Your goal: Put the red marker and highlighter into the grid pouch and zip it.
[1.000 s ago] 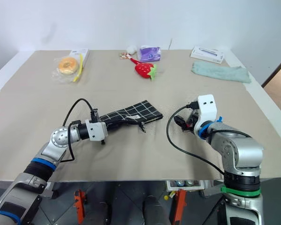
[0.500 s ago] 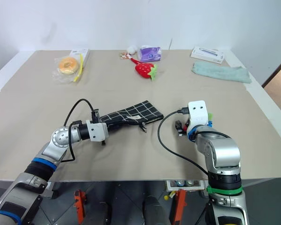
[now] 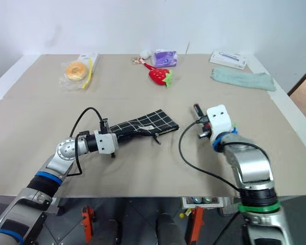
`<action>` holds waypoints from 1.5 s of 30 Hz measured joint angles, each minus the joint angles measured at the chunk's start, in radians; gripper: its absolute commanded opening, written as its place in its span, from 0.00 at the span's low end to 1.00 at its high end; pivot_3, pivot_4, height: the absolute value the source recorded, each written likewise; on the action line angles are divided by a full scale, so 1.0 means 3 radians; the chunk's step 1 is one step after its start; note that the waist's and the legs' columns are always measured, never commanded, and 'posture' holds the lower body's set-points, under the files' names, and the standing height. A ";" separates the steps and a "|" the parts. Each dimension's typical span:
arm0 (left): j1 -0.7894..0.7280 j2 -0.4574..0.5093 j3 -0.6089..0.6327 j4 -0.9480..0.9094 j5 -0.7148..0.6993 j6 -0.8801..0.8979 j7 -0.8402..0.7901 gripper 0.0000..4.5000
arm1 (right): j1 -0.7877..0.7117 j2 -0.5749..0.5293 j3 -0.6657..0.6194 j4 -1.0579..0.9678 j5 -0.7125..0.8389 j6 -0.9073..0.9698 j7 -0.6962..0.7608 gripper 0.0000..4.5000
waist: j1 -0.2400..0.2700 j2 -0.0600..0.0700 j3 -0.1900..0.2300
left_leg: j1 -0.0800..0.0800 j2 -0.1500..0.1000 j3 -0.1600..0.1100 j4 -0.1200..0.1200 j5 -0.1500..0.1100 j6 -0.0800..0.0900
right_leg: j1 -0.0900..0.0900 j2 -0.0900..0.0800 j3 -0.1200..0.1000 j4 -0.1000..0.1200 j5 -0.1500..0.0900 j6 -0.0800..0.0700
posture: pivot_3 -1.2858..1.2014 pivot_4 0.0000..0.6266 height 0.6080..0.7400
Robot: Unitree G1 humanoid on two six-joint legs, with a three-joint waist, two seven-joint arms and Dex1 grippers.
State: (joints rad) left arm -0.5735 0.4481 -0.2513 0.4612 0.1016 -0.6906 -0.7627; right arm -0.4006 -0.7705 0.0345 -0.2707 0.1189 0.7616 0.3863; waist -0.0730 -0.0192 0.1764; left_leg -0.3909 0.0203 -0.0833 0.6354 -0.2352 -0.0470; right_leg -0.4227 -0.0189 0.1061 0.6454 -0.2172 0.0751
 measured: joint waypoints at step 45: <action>-0.0033 -0.0029 -0.0021 -0.0008 -0.0005 0.0007 0.0004 0.00 | -0.0176 0.0140 0.0814 -0.0127 -0.0738 -0.0862 0.1601 0.11 | 0.0005 -0.0002 0.0001 | 0.0003 0.0000 0.0001 0.0008 -0.0001 0.0004 | 0.0003 0.0001 0.0003 0.0002 0.0007 -0.0006 | 0.52 0.24 0.99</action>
State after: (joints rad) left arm -0.5835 0.4394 -0.2576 0.4588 0.1000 -0.6884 -0.7614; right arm -0.4534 -0.7285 0.2788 -0.3087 -0.1025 0.5030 0.8666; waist -0.0716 -0.0198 0.1767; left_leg -0.3901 0.0203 -0.0829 0.6378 -0.2355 -0.0458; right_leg -0.4219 -0.0186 0.1071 0.6459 -0.2151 0.0734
